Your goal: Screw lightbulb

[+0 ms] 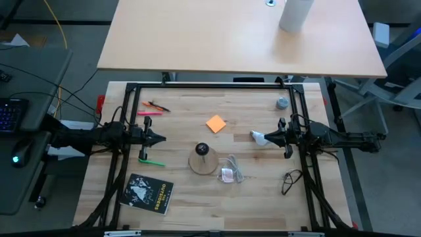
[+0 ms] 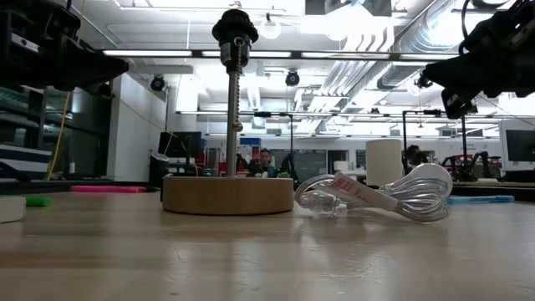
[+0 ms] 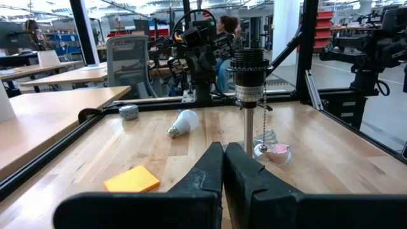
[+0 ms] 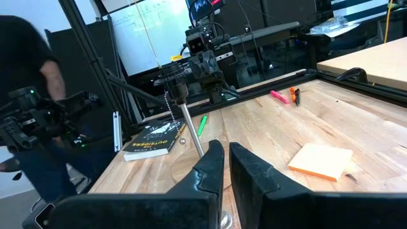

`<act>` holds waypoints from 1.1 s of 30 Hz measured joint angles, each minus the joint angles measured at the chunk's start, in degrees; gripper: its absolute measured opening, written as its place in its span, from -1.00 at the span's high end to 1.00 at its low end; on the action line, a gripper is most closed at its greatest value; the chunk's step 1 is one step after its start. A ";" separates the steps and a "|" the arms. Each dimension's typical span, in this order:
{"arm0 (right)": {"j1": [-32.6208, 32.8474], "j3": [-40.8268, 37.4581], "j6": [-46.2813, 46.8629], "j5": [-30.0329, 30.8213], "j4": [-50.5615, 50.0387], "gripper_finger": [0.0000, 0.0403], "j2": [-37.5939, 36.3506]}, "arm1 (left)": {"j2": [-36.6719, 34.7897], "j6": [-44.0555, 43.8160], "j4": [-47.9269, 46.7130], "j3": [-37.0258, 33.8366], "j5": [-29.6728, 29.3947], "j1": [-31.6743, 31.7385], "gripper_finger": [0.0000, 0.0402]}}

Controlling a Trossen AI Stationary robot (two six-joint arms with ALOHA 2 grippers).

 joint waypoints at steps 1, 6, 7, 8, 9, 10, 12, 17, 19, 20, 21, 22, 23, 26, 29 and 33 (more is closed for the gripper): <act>0.00 0.00 0.00 0.00 0.02 0.90 0.00 | 0.00 0.00 0.00 0.01 0.00 0.01 1.00; 0.00 -0.01 0.00 0.00 -0.01 0.90 -0.01 | 0.00 0.00 0.00 -0.01 0.00 0.00 1.00; 0.01 0.00 0.00 0.01 -0.01 0.90 -0.02 | -0.01 0.00 0.00 0.01 0.01 0.00 1.00; 0.00 0.00 0.00 0.01 0.00 0.90 0.00 | 0.00 0.00 0.00 0.01 0.01 0.01 1.00; 0.00 0.00 0.00 -0.01 0.00 0.90 -0.01 | -0.01 0.00 0.00 -0.01 0.01 0.01 1.00; 0.00 0.00 0.00 0.01 0.02 0.90 -0.01 | -0.02 0.00 0.00 -0.01 0.02 -0.01 1.00; 0.01 0.00 0.00 -0.01 0.00 0.90 -0.02 | 0.00 0.00 0.00 0.01 0.00 0.01 1.00; 0.00 -0.02 0.00 0.01 0.01 0.90 -0.01 | -0.02 -0.01 0.00 -0.01 0.01 0.00 1.00; 0.01 0.00 0.00 -0.01 0.01 0.90 0.00 | 0.00 0.00 0.00 0.01 0.00 0.01 1.00; 0.01 -0.01 0.00 0.01 -0.01 0.90 0.00 | 0.00 -0.04 0.14 0.01 0.00 -0.01 1.00; 0.02 -0.01 0.00 -0.01 0.00 0.90 -0.01 | 0.00 -0.28 0.76 -0.01 0.00 -0.01 1.00; 0.01 0.00 0.00 0.00 0.01 0.90 0.00 | 0.02 -1.15 2.59 -0.01 -0.47 -0.01 1.00; 0.01 0.00 0.00 -0.01 0.00 0.90 -0.02 | 0.25 -3.70 5.89 0.00 -2.50 -0.01 1.00; -0.01 0.00 0.00 -0.01 -0.01 0.90 0.01 | 1.56 -21.09 18.45 0.01 -11.50 0.05 1.00; 0.02 0.00 0.00 0.00 -0.01 0.90 -0.02 | 4.92 -33.01 29.18 0.14 -19.68 0.17 1.00; 0.01 -0.01 0.00 -0.01 -0.01 0.90 0.01 | 12.68 -46.73 34.23 3.20 -22.67 0.21 1.00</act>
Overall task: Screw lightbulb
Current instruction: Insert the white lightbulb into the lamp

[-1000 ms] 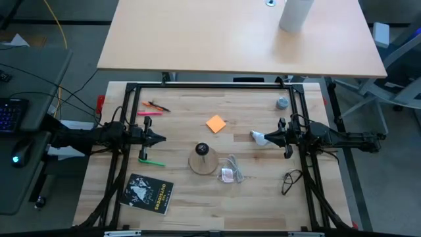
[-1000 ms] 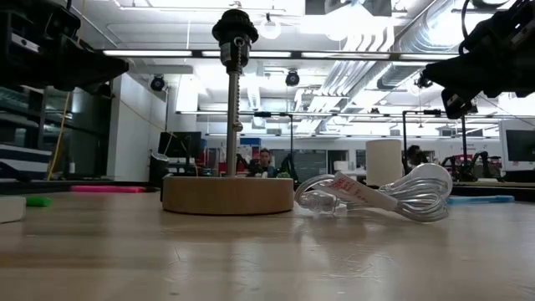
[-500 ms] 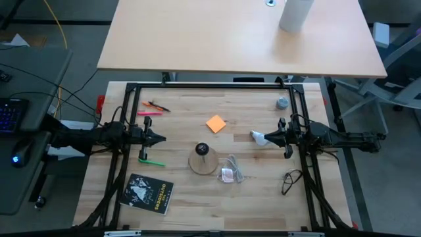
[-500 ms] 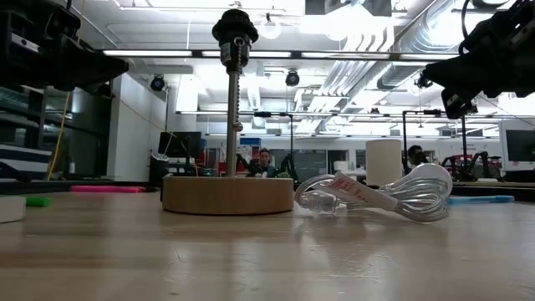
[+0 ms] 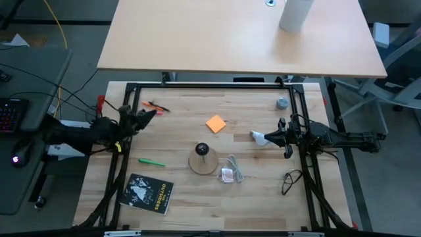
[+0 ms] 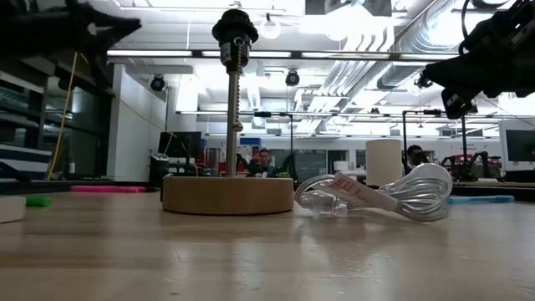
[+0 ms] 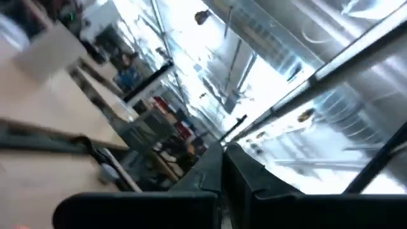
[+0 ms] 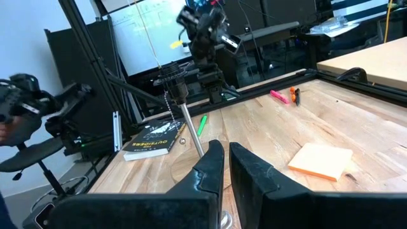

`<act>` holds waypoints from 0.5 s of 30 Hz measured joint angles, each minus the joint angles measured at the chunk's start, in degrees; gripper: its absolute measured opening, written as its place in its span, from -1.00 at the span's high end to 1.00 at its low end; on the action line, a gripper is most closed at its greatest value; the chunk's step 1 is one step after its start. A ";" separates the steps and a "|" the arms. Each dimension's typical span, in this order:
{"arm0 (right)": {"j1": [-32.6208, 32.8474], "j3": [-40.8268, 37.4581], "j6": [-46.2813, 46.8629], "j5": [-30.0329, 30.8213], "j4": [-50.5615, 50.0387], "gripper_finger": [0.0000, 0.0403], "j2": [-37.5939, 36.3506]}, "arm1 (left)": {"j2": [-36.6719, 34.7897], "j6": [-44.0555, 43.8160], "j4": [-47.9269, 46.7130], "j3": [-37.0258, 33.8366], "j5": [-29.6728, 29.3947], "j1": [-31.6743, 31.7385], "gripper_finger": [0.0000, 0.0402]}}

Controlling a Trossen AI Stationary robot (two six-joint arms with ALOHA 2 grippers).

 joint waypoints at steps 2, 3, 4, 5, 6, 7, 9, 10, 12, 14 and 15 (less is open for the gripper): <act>0.01 0.01 0.00 0.00 0.02 0.90 0.01 | 4.85 -0.01 0.54 4.07 2.94 -0.02 1.00; -0.01 -0.01 0.00 0.00 0.00 0.90 0.00 | 7.74 1.81 0.80 6.61 4.42 -0.02 1.00; 0.01 -0.01 0.00 0.00 0.00 0.90 0.02 | 10.63 4.65 0.83 9.12 5.64 -0.02 1.00; 0.00 0.01 0.00 0.01 0.00 0.90 0.02 | 13.59 7.89 0.66 11.76 6.57 -0.02 1.00; 0.00 0.01 0.00 0.01 0.00 0.90 0.02 | 16.77 11.40 0.49 14.62 7.03 -0.02 1.00; 0.00 0.01 0.00 0.00 0.00 0.90 0.02 | 19.87 14.85 0.70 17.39 7.26 -0.02 1.00; 0.00 0.00 0.00 0.00 0.00 0.90 0.02 | 25.63 21.04 0.79 22.58 7.22 0.50 1.00; -0.01 -0.01 0.00 0.00 0.00 0.90 0.02 | 28.43 23.72 0.76 25.02 7.02 0.99 1.00; 0.00 0.00 0.00 0.00 0.00 0.90 0.02 | 33.45 27.63 0.49 29.44 6.58 2.33 1.00; 0.00 -0.01 0.00 0.00 0.00 0.90 0.02 | 37.46 28.33 0.66 33.78 5.26 3.86 1.00; 0.00 0.00 0.00 0.00 0.00 0.90 0.02 | 39.12 27.57 0.75 36.10 4.44 4.65 1.00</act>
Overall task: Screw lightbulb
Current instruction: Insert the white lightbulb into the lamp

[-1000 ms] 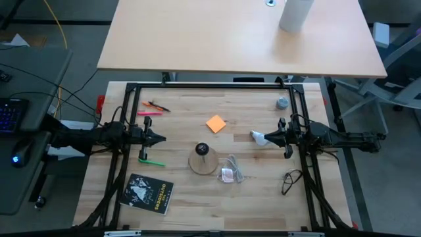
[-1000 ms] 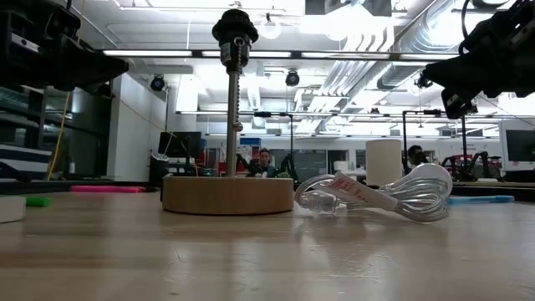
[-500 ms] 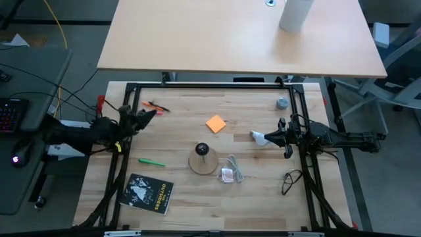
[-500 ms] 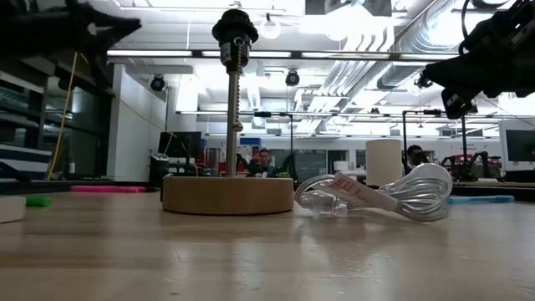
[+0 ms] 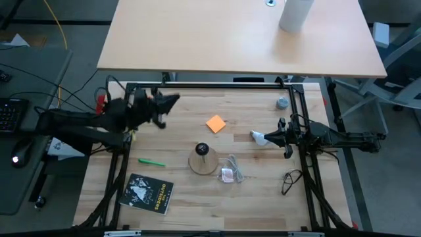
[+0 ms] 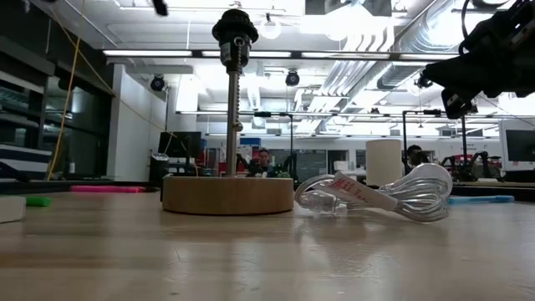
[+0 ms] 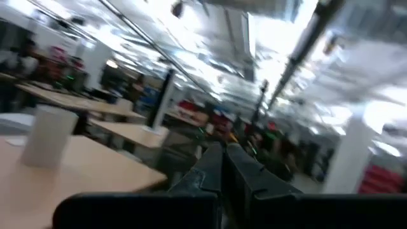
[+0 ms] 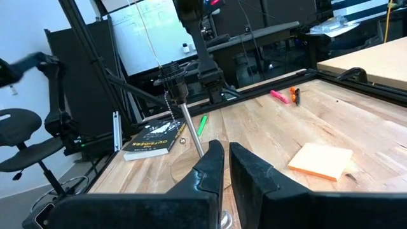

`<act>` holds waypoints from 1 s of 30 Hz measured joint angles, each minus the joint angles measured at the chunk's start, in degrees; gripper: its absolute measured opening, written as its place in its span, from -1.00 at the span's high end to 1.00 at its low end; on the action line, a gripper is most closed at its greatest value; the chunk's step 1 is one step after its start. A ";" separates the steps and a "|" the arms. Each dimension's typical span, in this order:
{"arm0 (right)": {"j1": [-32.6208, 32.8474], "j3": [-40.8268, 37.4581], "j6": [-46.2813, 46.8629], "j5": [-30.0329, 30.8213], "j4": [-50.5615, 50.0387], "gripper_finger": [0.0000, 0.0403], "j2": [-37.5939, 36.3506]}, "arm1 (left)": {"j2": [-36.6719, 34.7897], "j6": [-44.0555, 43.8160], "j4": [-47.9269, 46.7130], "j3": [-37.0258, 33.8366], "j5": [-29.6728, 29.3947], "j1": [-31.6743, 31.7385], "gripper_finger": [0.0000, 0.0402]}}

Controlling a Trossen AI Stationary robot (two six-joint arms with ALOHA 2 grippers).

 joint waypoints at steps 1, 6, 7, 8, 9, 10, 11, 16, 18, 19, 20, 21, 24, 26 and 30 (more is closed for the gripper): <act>-0.01 0.00 0.00 0.00 0.01 0.90 0.00 | 1.43 -1.00 -0.06 2.34 -0.73 0.76 1.00; -0.12 0.02 -6.65 2.96 0.42 0.90 0.02 | 4.81 -1.13 -6.24 12.19 -2.64 2.93 1.00; -0.12 -0.01 -7.73 3.97 1.22 0.90 0.02 | 5.08 -0.12 -8.94 14.07 -4.15 3.13 0.99; -0.12 0.02 -6.82 4.18 3.42 0.90 0.05 | 5.36 0.70 -11.80 15.89 -5.63 3.22 0.98; -0.12 0.00 -3.88 4.07 6.68 0.90 0.07 | 5.57 1.32 -14.92 17.70 -6.86 3.28 0.96; -0.12 0.01 -0.23 4.22 10.84 0.90 0.07 | 5.69 1.49 -18.45 19.53 -8.00 3.29 0.93; -0.19 0.02 3.77 5.13 15.57 0.90 0.20 | 5.76 1.48 -22.12 21.46 -8.56 3.29 0.89; -1.58 1.69 15.46 14.00 38.54 0.90 3.07 | 5.83 -0.38 -39.75 29.83 -8.72 2.41 0.58; -2.29 4.72 12.51 13.98 44.49 0.90 5.69 | 5.83 -1.14 -44.03 31.60 -8.74 1.78 0.43; -2.60 6.92 10.81 12.96 45.92 0.90 7.73 | 5.71 -1.34 -45.20 32.14 -8.72 1.47 0.35; -2.82 9.56 9.17 11.75 45.93 0.90 10.13 | 5.47 -1.11 -45.89 32.31 -8.72 1.23 0.28; -3.03 12.24 7.77 10.34 45.40 0.90 12.97 | 5.17 -0.07 -46.17 32.31 -8.74 1.09 0.20; -3.11 20.96 3.04 6.36 44.74 0.90 23.74 | 4.19 2.81 -47.35 32.31 -8.41 1.15 0.03; -3.00 26.37 1.90 5.29 44.38 0.90 31.29 | 3.78 3.66 -48.26 32.31 -7.72 1.87 -0.06; -3.23 36.90 -2.69 6.18 34.77 0.90 43.53 | 3.21 4.47 -51.60 32.29 -1.51 4.86 -0.15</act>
